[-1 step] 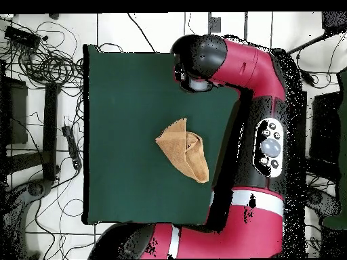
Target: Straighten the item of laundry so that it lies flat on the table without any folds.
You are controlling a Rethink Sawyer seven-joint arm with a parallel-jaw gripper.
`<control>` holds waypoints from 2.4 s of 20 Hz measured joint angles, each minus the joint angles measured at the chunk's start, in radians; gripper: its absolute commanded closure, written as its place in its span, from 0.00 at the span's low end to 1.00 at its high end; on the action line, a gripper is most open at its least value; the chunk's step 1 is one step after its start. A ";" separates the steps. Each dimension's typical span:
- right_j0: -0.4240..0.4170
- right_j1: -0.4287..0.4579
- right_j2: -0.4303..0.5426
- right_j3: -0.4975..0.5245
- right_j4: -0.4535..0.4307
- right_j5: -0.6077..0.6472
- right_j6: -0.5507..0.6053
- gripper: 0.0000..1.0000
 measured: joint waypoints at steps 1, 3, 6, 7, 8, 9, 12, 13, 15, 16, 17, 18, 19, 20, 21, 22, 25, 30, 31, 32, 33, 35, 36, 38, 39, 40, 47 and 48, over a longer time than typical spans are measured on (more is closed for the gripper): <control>0.000 0.000 0.000 0.000 0.000 0.000 0.000 0.00; 0.000 0.000 0.000 0.000 0.000 0.000 0.000 0.00; 0.000 0.001 0.000 0.000 0.000 0.000 0.000 0.00; 0.000 0.001 0.000 0.000 0.000 0.000 0.000 0.00; 0.000 0.002 0.000 -0.001 0.000 0.000 0.000 0.00; 0.000 0.002 0.000 -0.002 0.000 0.000 0.000 0.00; 0.000 0.016 0.000 -0.025 0.000 0.003 0.000 0.00; -0.001 0.019 0.000 -0.033 0.000 0.005 0.000 0.00; -0.001 0.038 0.000 -0.067 -0.001 0.019 0.000 0.00; -0.001 0.051 0.000 -0.092 0.000 0.031 0.000 0.00; -0.001 0.058 0.000 -0.106 0.000 0.038 0.000 0.00; -0.001 0.067 0.000 -0.123 0.000 0.048 0.000 0.00; -0.002 0.094 0.000 -0.174 0.000 0.080 0.000 0.00; -0.002 0.104 0.000 -0.192 0.000 0.093 0.000 0.00; -0.002 0.115 0.000 -0.213 0.000 0.108 0.000 0.00; -0.002 0.123 0.000 -0.227 0.000 0.118 0.000 0.00; -0.003 0.152 0.000 -0.271 0.001 0.149 0.000 0.00; -0.002 0.196 0.000 -0.314 0.002 0.181 0.000 0.00; -0.003 0.196 0.000 -0.314 0.002 0.181 0.000 0.00; -0.003 0.197 0.000 -0.313 0.002 0.181 0.000 0.00; -0.003 0.194 0.000 -0.304 0.003 0.181 0.000 0.00; -0.003 0.181 0.000 -0.279 0.003 0.181 0.000 0.00; -0.003 0.175 0.000 -0.268 0.003 0.181 0.000 0.00; -0.003 0.158 0.000 -0.242 0.003 0.181 0.000 0.00; -0.004 0.127 0.000 -0.193 0.004 0.180 0.000 0.00; -0.005 0.115 0.000 -0.175 0.005 0.178 0.000 0.00; -0.010 0.038 0.000 -0.083 0.006 0.169 0.000 0.00; -0.010 0.026 0.000 -0.073 0.006 0.169 0.000 0.00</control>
